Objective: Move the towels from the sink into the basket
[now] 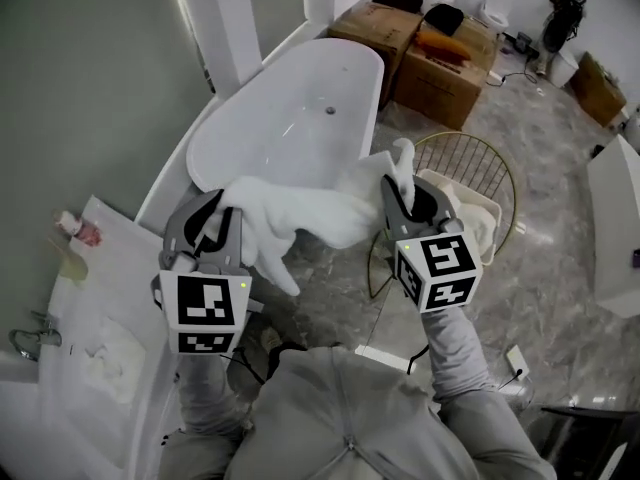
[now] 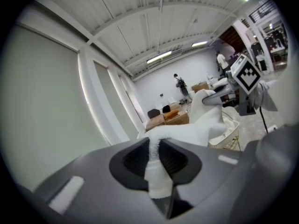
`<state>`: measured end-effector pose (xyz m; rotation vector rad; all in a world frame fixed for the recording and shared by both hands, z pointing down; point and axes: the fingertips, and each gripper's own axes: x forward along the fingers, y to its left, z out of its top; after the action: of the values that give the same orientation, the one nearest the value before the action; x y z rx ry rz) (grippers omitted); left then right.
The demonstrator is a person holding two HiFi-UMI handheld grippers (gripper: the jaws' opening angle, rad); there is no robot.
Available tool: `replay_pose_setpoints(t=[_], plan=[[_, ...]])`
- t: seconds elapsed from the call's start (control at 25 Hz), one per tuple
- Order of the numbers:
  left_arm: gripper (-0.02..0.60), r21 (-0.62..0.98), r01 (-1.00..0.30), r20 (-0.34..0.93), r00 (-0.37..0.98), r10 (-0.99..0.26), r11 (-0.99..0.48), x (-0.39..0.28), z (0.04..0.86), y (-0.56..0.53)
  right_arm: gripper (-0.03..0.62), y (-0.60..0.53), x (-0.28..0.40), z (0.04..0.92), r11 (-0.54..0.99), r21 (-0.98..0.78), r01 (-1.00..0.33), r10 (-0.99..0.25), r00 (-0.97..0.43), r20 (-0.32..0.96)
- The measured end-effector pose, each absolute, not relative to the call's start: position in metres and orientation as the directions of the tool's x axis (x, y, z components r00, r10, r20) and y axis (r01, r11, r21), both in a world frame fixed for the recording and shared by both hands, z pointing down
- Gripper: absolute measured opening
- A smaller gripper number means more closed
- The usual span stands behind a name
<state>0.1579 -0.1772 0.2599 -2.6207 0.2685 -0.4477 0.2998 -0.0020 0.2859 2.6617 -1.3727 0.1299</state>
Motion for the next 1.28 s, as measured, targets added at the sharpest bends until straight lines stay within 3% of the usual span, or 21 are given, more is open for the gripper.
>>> replay_pose_setpoints(t=[0.32,0.8,1.08,1.28], plan=[[0.117,-0.472,0.140,0.301,0.954,-0.010,-0.870,0.250,0.268,-0.106,0.043,0.095,0.343,0.296,-0.759,0.062,-0.648,-0.632,0.756,0.172],[0.117,-0.434,0.434,0.351,0.888,0.295,-0.790,0.381,0.304,-0.018,0.043,0.202,0.398,0.328,-0.925,0.059,-0.375,-0.349,0.902,0.254],[0.117,-0.411,0.573,0.329,0.819,0.471,-0.709,0.446,0.314,0.025,0.043,0.243,0.427,0.328,-0.976,0.098,-0.195,-0.168,0.957,0.238],[0.115,-0.398,0.625,0.330,0.781,0.531,-0.672,0.481,0.309,0.050,0.043,0.265,0.445,0.320,-0.986,0.112,-0.121,-0.092,0.967,0.238]])
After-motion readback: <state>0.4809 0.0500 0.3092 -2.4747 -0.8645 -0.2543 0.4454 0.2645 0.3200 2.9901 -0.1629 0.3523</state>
